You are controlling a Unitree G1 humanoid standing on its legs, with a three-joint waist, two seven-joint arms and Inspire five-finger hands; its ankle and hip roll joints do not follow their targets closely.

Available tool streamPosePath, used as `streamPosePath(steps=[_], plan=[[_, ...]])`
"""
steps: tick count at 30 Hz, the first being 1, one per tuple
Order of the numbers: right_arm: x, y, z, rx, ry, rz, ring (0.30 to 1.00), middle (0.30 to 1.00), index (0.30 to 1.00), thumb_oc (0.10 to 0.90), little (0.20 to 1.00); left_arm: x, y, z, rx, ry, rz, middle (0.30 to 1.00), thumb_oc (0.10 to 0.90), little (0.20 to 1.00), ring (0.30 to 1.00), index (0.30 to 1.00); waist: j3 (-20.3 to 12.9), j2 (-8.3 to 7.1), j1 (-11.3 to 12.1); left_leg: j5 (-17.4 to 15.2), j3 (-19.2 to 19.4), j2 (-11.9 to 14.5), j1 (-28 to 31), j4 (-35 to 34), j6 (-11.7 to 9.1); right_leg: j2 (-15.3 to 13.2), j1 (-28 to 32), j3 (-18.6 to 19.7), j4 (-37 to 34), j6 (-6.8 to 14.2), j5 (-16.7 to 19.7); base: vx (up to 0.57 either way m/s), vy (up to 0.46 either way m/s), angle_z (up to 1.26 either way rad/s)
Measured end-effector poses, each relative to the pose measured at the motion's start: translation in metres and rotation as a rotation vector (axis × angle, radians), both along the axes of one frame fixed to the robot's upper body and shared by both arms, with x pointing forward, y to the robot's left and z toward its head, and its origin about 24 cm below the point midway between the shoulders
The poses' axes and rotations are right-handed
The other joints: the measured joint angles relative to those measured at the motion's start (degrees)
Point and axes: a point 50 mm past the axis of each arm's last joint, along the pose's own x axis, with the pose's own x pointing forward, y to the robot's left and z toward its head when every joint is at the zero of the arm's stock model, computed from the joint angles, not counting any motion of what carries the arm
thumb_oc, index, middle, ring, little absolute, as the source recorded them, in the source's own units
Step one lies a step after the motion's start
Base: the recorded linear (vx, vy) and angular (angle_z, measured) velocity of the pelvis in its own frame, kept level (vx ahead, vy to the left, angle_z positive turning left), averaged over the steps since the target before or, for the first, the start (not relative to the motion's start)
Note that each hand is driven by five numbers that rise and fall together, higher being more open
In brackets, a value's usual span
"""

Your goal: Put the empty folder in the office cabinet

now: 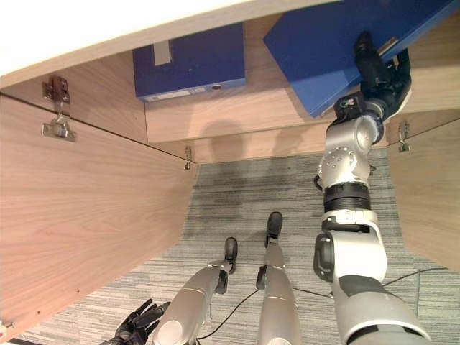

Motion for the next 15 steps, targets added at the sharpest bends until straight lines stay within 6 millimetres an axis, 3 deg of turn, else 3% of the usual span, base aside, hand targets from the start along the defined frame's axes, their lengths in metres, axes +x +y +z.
streamPosePath(steps=[15], plan=[[0.0048, -0.0009, -0.0058, -0.083, 0.042, 0.069, 0.9, 0.9, 0.9, 0.8, 0.9, -0.004, 0.0004, -0.0018, -0.004, 0.017, 0.011, 0.9, 0.8, 0.9, 0.9, 0.9, 0.07, -0.11, -0.16, 0.05, -0.13, 0.03, 1.02, -0.05, -0.1, 0.04, 1.11, -0.1, -0.01, 0.01, 0.02, 0.0, -0.007, 0.0]])
